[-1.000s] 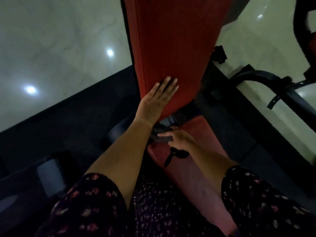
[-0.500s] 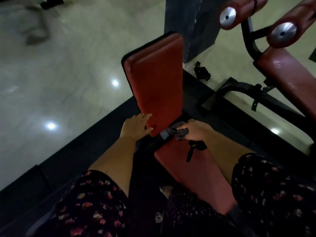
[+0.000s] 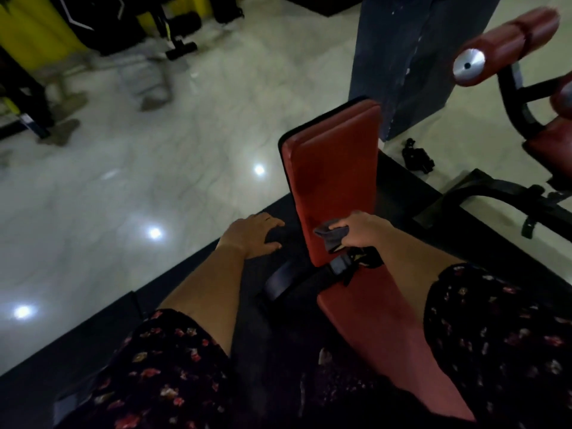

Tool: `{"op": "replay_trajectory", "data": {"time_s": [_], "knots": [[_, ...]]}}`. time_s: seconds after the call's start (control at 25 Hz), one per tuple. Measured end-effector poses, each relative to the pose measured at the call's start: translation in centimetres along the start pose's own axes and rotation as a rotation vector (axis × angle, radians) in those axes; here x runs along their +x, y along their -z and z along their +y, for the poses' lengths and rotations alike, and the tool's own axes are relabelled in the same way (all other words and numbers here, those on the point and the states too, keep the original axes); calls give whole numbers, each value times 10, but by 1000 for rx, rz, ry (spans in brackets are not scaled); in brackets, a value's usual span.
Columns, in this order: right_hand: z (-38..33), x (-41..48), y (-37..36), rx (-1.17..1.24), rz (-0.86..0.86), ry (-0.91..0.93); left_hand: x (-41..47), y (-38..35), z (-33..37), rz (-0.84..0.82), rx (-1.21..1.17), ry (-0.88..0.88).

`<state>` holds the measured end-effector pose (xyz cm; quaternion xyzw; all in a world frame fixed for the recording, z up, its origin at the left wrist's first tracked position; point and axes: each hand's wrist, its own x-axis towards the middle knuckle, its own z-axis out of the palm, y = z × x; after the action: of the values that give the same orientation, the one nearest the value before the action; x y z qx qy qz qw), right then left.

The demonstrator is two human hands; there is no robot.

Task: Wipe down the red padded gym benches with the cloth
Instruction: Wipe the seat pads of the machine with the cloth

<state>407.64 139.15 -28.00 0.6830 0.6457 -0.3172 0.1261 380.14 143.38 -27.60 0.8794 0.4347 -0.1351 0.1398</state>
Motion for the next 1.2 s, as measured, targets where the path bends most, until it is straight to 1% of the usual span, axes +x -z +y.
{"op": "replay_trajectory", "data": {"time_s": [0.08, 0.16, 0.24, 0.32, 0.48, 0.64, 0.76, 0.84, 1.0, 1.08, 1.2], "knots": [[6, 2, 12, 74, 4, -16, 5, 11, -3, -7, 10, 4], [13, 6, 24, 76, -27, -27, 13, 24, 3, -11, 77, -39], [19, 10, 37, 24, -48, -26, 26, 41, 16, -7, 188, -131], [26, 7, 49, 3, -36, -8, 45, 58, 35, 16, 247, -228], [65, -15, 57, 18, -7, -77, 89, 80, 90, 17, 280, -354], [111, -47, 54, -21, 49, -141, 121, 84, 131, 48, 251, -374], [140, -78, 45, 29, 73, -233, 143, 85, 161, 49, 373, -472], [154, -102, 40, 39, 86, -321, 156, 91, 189, 57, 422, -576], [164, -139, 32, 71, 134, -469, 168, 98, 236, 52, 388, -695], [164, -157, 26, 160, 155, -534, 168, 99, 252, 49, 408, -762], [157, -186, 14, 275, 233, -646, 163, 100, 267, 55, 433, -874]]}}
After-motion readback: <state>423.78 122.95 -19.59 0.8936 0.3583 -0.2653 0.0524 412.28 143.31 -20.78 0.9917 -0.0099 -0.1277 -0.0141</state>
